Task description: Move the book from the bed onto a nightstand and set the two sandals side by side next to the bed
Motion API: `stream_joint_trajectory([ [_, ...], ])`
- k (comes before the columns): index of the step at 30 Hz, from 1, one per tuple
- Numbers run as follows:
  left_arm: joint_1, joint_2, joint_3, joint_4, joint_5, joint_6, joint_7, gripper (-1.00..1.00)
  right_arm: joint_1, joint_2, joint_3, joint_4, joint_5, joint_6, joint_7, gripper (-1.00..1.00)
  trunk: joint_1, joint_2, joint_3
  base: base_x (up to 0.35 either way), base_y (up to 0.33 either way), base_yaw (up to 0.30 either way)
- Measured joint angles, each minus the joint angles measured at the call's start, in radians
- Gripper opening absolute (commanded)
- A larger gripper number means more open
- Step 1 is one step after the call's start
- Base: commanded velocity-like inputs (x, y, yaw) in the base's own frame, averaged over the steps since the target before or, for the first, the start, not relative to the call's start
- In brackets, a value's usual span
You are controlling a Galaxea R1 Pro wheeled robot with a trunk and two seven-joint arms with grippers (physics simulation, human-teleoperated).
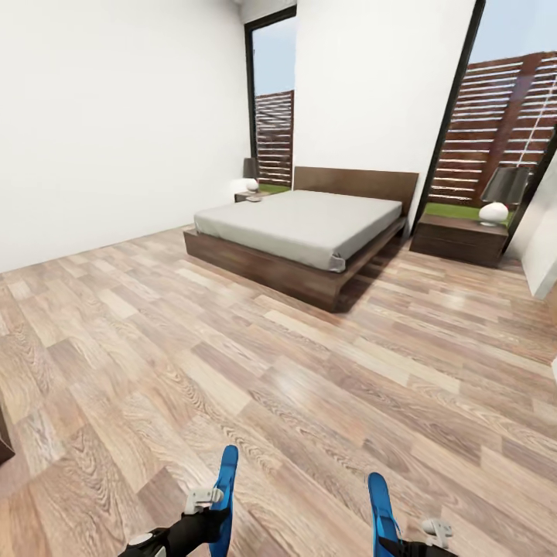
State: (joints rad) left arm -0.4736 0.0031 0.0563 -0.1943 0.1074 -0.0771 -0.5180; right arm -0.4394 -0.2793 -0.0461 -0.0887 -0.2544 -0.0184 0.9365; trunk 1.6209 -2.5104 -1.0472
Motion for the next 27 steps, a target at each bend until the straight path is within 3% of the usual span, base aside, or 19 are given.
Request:
stream_joint_trajectory([
  [27,0.000,0.000,0.000,0.000,0.000,0.000,0.000,-1.00,0.000,0.000,0.000,0.000,0.000,0.000,0.000,-1.00,0.000,0.000,0.004,0.000,0.000,-0.277],
])
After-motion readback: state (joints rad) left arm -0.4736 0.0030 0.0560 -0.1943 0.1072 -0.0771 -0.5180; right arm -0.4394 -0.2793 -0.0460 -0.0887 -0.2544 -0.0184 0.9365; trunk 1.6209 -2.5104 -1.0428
